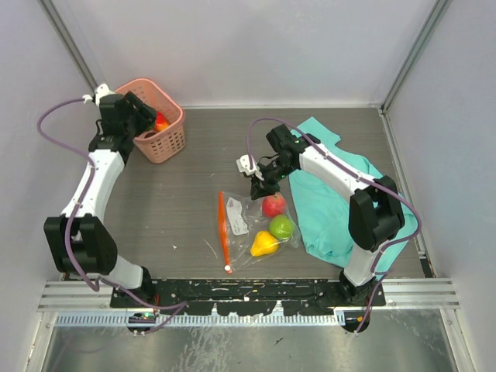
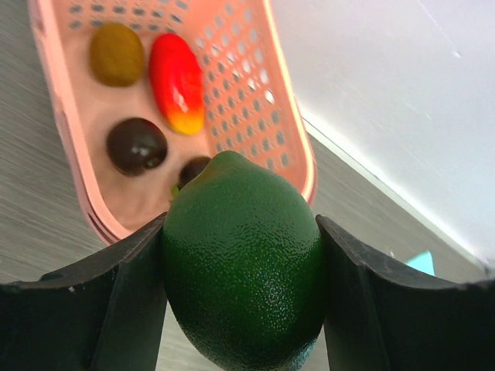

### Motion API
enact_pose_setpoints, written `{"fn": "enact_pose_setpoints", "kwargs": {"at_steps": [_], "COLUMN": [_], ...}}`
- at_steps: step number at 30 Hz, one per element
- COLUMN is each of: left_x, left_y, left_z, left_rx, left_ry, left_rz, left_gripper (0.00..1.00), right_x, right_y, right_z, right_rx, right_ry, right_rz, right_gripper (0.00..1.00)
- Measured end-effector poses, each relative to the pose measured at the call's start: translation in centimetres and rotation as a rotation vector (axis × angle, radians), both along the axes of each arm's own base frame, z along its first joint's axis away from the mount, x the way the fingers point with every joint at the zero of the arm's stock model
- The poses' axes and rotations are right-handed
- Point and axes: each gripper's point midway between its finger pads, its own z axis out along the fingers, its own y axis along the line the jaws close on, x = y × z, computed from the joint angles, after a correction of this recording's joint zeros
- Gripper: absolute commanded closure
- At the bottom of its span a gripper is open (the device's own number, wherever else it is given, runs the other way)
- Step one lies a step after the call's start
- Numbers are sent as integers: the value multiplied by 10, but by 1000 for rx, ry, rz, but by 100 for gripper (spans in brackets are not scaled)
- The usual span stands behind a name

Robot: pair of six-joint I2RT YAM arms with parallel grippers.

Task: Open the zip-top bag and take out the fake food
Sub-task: Place the fake fruit in the bin.

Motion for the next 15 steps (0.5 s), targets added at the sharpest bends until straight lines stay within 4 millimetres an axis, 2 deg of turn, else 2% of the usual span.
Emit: {"fn": "enact_pose_setpoints", "kwargs": {"at_steps": [3,7,9,12,15], "left_x": [17,34,44,55,64], "left_y": [18,33,38,43,44], "left_z": [0,-9,-13,-19,-26], "left_rx": [39,79,97,127,150], "left_ry": [49,114,138,174,198], "left_rz": [94,167,187,198,191], "left_gripper": [92,87,75,48,31], "right_x": [0,0,0,-1,-1], "right_y": [0,0,0,0,0], "right_z": [0,0,1,5,8], "right_rx": [0,0,2,7,12], "right_ry": [0,0,-3,-11,-20], "right_rz": [1,1,1,1,2], "right_gripper": [79,78,78,78,78]}}
